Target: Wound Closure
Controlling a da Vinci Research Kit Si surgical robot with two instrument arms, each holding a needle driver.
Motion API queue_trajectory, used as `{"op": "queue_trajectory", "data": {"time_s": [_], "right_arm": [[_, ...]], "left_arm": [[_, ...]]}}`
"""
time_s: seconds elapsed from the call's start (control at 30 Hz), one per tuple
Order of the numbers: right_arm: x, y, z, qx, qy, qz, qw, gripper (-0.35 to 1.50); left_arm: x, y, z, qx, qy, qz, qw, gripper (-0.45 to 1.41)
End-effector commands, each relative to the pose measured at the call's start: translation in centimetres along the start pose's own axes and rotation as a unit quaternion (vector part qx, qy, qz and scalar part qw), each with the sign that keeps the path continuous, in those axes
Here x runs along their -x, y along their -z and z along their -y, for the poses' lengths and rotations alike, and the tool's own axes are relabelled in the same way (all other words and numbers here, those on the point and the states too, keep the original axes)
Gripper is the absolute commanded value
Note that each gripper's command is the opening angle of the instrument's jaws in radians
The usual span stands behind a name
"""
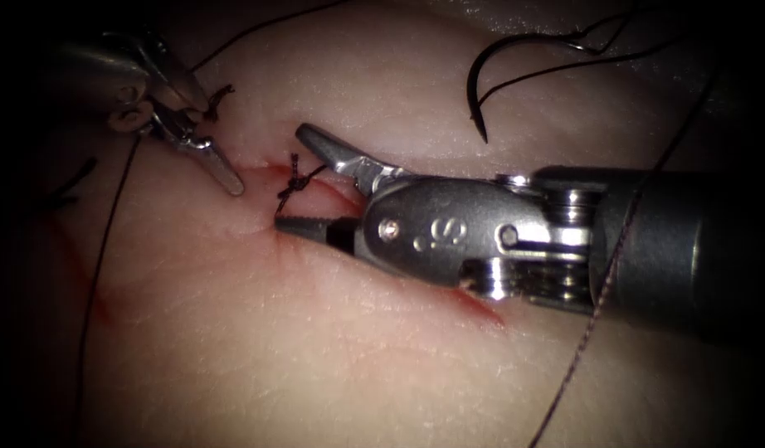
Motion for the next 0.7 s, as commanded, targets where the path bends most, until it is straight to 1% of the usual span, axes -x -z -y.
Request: {"op": "queue_trajectory", "data": {"time_s": [0.03,0.17,0.23,0.4,0.47,0.53,0.6,0.63,0.67,0.7], "right_arm": [[-0.02,-0.09,0.02,0.0,0.0,-0.001,1.0,1.35],[-0.02,-0.09,0.03,-0.001,-0.002,-0.002,1.0,1.33],[-0.03,-0.09,0.03,-0.001,-0.002,-0.002,1.0,1.33],[-0.02,-0.09,0.04,-0.001,-0.005,-0.001,1.0,1.31],[-0.02,-0.1,0.06,0.0,-0.004,-0.001,1.0,1.31],[-0.01,-0.11,0.07,0.0,-0.003,-0.001,1.0,1.31],[-0.01,-0.11,0.07,0.0,-0.006,-0.001,1.0,1.31],[-0.01,-0.11,0.07,0.0,-0.006,-0.001,1.0,1.31],[-0.02,-0.11,0.07,0.0,-0.006,-0.001,1.0,1.31],[-0.02,-0.11,0.07,0.0,-0.006,-0.001,1.0,1.31]], "left_arm": [[-0.07,-0.07,0.01,0.001,-0.002,-0.001,1.0,1.08],[-0.11,-0.05,0.08,0.004,0.017,0.001,1.0,1.08],[-0.02,-0.01,0.13,0.021,0.033,0.011,0.999,1.06],[0.19,0.1,0.21,0.028,0.023,0.016,0.999,1.01],[0.24,0.18,0.23,0.021,0.005,0.013,1.0,0.99],[0.23,0.33,0.24,-0.01,-0.048,0.002,0.999,0.98],[0.18,0.45,0.22,-0.035,-0.093,-0.008,0.995,0.98],[0.11,0.55,0.19,-0.062,-0.141,-0.014,0.988,1.03],[0.09,0.58,0.17,-0.071,-0.159,-0.014,0.985,1.08],[0.05,0.65,0.12,-0.09,-0.219,-0.01,0.972,1.13]]}}
